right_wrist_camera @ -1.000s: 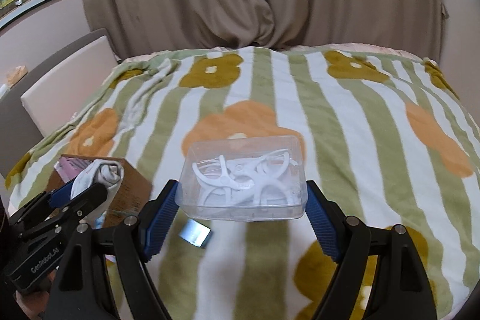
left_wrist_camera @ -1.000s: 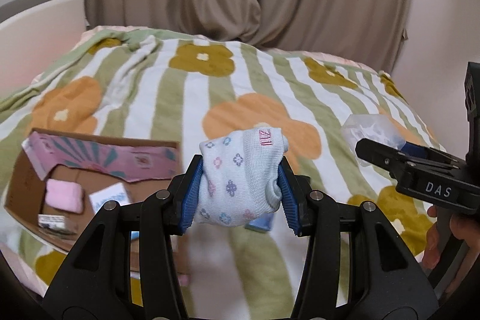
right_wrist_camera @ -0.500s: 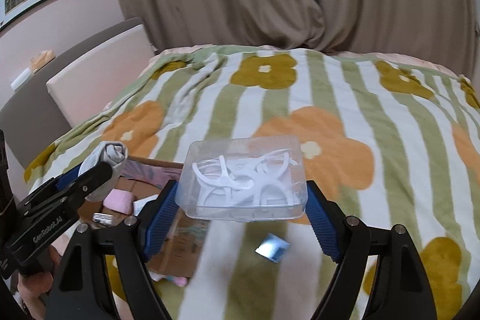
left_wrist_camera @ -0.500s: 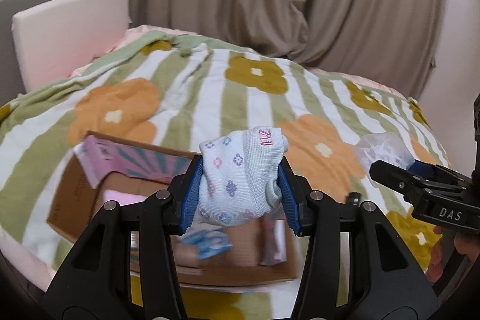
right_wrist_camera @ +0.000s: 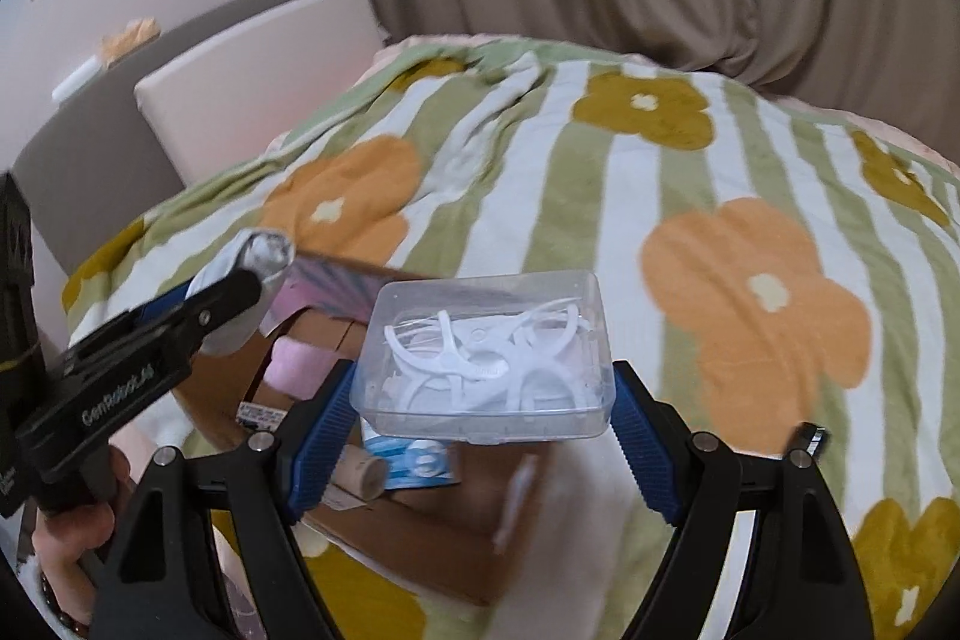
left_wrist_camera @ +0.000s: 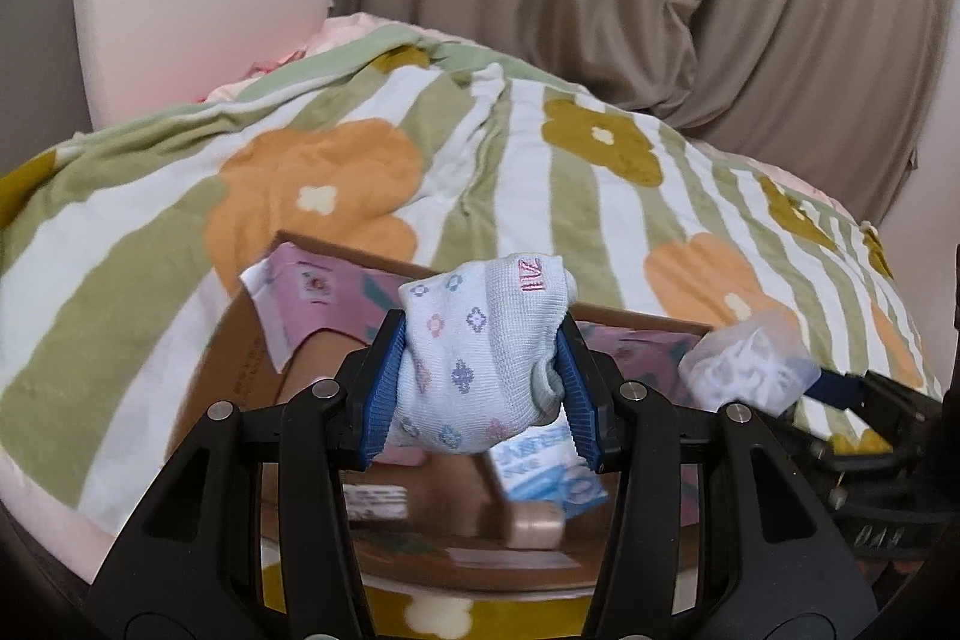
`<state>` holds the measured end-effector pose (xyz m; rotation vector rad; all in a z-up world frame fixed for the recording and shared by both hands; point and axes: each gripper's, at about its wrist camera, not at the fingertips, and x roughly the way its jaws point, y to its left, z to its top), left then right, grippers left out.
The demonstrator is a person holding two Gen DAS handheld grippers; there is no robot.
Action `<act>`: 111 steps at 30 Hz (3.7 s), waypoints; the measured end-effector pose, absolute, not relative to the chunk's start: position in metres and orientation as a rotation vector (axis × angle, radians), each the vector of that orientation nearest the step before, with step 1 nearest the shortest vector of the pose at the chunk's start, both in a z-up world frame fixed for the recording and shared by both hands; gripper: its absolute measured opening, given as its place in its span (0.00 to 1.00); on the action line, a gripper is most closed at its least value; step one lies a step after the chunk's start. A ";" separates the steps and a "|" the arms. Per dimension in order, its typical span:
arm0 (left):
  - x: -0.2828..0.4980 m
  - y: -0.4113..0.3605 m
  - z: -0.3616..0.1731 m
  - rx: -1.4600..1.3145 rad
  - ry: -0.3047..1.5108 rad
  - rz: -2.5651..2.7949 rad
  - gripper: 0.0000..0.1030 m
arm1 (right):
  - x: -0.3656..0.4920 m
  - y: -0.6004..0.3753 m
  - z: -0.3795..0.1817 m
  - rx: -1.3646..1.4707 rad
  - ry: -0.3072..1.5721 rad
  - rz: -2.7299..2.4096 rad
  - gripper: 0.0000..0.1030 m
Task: Organize objects
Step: 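Carry the sock roll and floss-pick box over the cardboard box, then open the left tool dropping the sock roll while the right tool releases the floss box, then move both tools back to the silver cube and black jar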
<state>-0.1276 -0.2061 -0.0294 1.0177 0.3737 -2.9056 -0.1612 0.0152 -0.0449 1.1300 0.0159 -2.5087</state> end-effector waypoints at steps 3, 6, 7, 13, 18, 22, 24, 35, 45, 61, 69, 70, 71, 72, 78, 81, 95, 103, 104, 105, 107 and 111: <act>-0.133 -0.219 -0.038 1.035 0.395 -2.890 0.43 | -0.164 -0.004 -0.055 1.150 0.050 -2.476 0.76; -0.139 -0.232 -0.047 1.052 0.411 -2.875 0.43 | -0.167 -0.020 -0.065 1.169 0.077 -2.451 0.76; -0.140 -0.235 -0.049 1.056 0.414 -2.872 0.43 | -0.168 -0.024 -0.068 1.175 0.085 -2.445 0.76; -0.152 -0.253 -0.064 1.098 0.423 -2.853 0.43 | -0.177 -0.046 -0.084 1.205 0.105 -2.412 0.76; -0.160 -0.261 -0.072 1.127 0.417 -2.844 0.43 | -0.181 -0.059 -0.094 1.223 0.112 -2.389 0.76; -0.166 -0.268 -0.073 1.160 0.451 -2.843 0.57 | -0.184 -0.066 -0.099 1.222 0.087 -2.398 0.77; -0.168 -0.273 -0.072 1.149 0.482 -2.830 0.94 | -0.186 -0.070 -0.104 1.243 0.079 -2.372 0.78; -0.153 -0.270 -0.055 1.119 0.440 -2.839 1.00 | -0.159 -0.069 -0.108 1.209 0.182 -2.392 0.99; -0.121 -0.260 -0.037 1.081 0.415 -2.838 1.00 | -0.140 -0.064 -0.096 1.166 0.171 -2.400 0.99; -0.081 -0.178 0.017 0.992 0.316 -2.981 1.00 | -0.088 0.006 -0.045 1.022 0.221 -2.579 0.99; -0.070 -0.129 0.037 0.954 0.258 -3.054 1.00 | -0.074 0.065 -0.024 1.011 0.159 -2.688 0.99; -0.069 -0.123 0.039 0.953 0.257 -3.062 1.00 | -0.072 0.074 -0.021 1.003 0.146 -2.701 0.99; -0.068 -0.120 0.040 0.954 0.261 -3.067 1.00 | -0.070 0.080 -0.018 0.997 0.140 -2.713 0.99; -0.068 -0.114 0.041 0.956 0.271 -3.078 1.00 | -0.068 0.089 -0.015 0.989 0.139 -2.729 0.99; -0.067 -0.073 0.042 0.982 0.299 -3.155 1.00 | -0.061 0.133 -0.004 0.946 0.125 -2.789 0.99; -0.070 -0.047 0.037 1.009 0.267 -3.170 1.00 | -0.060 0.155 -0.005 0.953 0.165 -2.822 0.99; -0.082 0.064 -0.015 1.209 0.151 -3.268 1.00 | -0.078 0.241 -0.043 1.057 0.223 -2.797 0.99; -0.098 0.101 -0.061 1.352 0.084 -3.233 0.94 | -0.100 0.265 -0.072 1.071 0.279 -2.752 0.99; -0.102 0.104 -0.067 1.371 0.072 -3.224 0.91 | -0.103 0.266 -0.075 1.066 0.291 -2.747 0.99; -0.106 0.107 -0.073 1.392 0.063 -3.215 0.90 | -0.107 0.268 -0.078 1.065 0.302 -2.740 0.99; -0.111 0.111 -0.084 1.421 0.050 -3.196 0.85 | -0.115 0.270 -0.085 1.072 0.303 -2.721 0.99; -0.124 0.116 -0.112 1.503 0.041 -3.138 0.77 | -0.134 0.273 -0.099 1.098 0.284 -2.681 0.95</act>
